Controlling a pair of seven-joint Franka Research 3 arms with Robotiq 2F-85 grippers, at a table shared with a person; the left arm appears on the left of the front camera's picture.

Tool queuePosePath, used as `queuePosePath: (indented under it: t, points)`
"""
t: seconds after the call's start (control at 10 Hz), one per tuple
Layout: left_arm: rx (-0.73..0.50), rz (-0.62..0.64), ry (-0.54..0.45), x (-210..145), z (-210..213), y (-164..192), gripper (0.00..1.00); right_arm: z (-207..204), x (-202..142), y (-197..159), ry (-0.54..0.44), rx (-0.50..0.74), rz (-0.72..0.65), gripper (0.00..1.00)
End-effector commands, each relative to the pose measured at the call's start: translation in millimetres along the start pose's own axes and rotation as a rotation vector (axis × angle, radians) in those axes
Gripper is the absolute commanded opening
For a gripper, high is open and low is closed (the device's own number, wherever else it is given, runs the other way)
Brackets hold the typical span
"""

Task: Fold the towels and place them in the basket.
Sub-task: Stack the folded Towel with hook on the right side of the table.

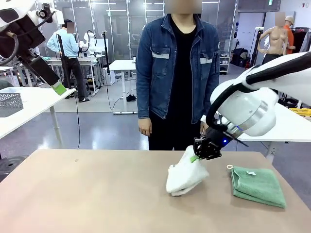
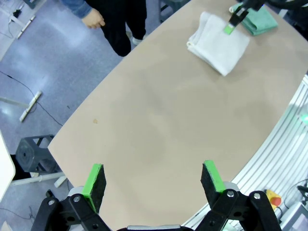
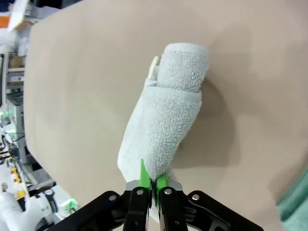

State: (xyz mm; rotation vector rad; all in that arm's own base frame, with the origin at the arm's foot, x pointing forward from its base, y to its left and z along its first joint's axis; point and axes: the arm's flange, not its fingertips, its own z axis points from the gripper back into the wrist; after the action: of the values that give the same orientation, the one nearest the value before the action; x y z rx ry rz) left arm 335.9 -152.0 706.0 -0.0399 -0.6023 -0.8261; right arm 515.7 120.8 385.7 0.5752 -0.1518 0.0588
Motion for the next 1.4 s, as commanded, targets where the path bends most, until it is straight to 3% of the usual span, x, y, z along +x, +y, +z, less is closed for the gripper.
queuePosePath:
  t: [0.0,0.3,0.6,1.3]
  points:
    - [0.001,-0.004,-0.004,-1.0,-1.2,-0.6,1.0,28.8,-8.7,-2.3,-0.045,-0.131,-0.005,0.05]
    - [0.001,-0.004,-0.004,-1.0,-1.2,-0.6,1.0,68.5,-14.0,-10.1,-0.096,-0.199,-0.006,0.05]
    - [0.001,-0.004,-0.004,-1.0,-1.2,-0.6,1.0,109.5,-19.9,-26.0,-0.141,-0.18,-0.002,0.05]
    - [0.001,-0.004,-0.004,-1.0,-1.2,-0.6,1.0,158.9,-23.9,-101.5,-0.143,-0.131,0.12,0.05]
